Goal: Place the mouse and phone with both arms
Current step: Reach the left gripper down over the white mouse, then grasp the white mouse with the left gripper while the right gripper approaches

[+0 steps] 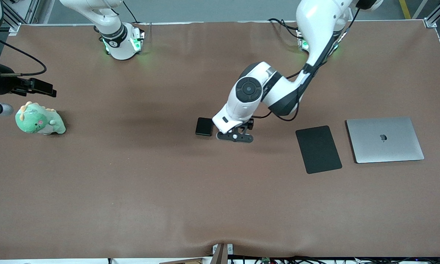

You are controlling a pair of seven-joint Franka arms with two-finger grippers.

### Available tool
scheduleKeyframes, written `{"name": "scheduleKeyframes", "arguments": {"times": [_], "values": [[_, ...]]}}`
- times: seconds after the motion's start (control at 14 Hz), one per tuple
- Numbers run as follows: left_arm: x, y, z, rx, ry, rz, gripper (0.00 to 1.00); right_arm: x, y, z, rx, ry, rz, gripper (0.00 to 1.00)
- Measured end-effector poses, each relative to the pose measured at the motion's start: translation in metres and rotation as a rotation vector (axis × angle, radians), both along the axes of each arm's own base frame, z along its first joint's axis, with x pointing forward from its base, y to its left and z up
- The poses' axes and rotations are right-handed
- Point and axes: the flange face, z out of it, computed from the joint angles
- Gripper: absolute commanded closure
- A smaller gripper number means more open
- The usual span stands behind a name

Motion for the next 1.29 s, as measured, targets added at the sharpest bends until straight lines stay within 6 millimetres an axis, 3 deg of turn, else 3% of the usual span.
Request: {"name": "scheduleKeyframes", "arguments": {"times": [0.21,0.64,0.93,1.29], "values": [[-0.016,-0.017,-0.039,0.031,0.008,-0.007,0.0,0.006,0.012,-0.014,0.0,0.025,0.022,0.0],[-0.029,-0.021,-0.077,0.08,0.048,0.038,0.0,0.013,0.017,-0.032,0.0,0.058,0.03,0.0],[-0.033,-0.022,-0.091,0.097,0.067,0.066,0.0,0.015,0.044,-0.041,-0.001,0.073,0.075,0.0],[-0.038,-0.023,-0.104,0.114,0.086,0.108,0.0,0.017,0.053,-0.051,0.062,0.096,0.069,0.0]]}}
